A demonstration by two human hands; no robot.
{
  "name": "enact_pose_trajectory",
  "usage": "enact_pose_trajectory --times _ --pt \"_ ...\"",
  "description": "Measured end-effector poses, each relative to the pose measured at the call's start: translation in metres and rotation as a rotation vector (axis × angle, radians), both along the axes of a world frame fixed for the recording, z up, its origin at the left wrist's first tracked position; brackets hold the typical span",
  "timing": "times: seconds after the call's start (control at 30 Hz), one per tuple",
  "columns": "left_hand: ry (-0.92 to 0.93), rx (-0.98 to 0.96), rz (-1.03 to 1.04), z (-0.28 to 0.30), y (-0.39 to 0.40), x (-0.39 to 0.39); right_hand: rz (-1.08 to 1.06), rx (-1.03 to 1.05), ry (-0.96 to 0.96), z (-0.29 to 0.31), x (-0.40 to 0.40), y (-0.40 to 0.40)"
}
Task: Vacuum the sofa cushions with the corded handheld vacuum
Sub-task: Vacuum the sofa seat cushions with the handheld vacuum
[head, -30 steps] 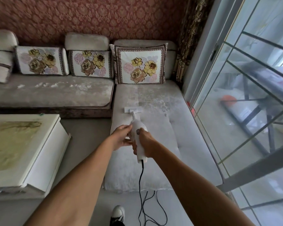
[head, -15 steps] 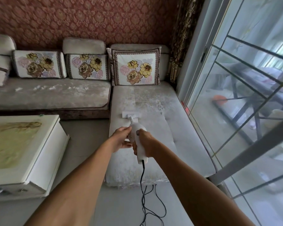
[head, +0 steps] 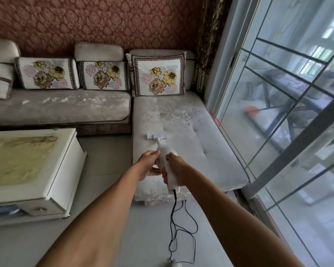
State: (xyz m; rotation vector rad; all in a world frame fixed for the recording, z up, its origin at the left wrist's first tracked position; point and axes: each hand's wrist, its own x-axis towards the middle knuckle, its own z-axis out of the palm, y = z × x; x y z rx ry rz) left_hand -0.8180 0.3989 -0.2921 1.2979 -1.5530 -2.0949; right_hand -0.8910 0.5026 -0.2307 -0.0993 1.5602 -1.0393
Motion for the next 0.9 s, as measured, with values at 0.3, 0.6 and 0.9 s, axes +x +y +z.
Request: enact_pose_trajectory --times 0.3,0.6,0.9 --pt "0.011 -0.018 -0.023 0.000 0.047 0.038 -0.032 -0.014 0.068 0.004 0.041 0.042" --pt "0.082 -0.007 0.027 0.004 0.063 0.054 -0.132 -0.048 0.266 -0.021 0.064 0.046" --pt "0.123 0.027 0.004 -0.008 0.066 0.036 -0.127 -0.032 0.371 -0.025 0.049 0.056"
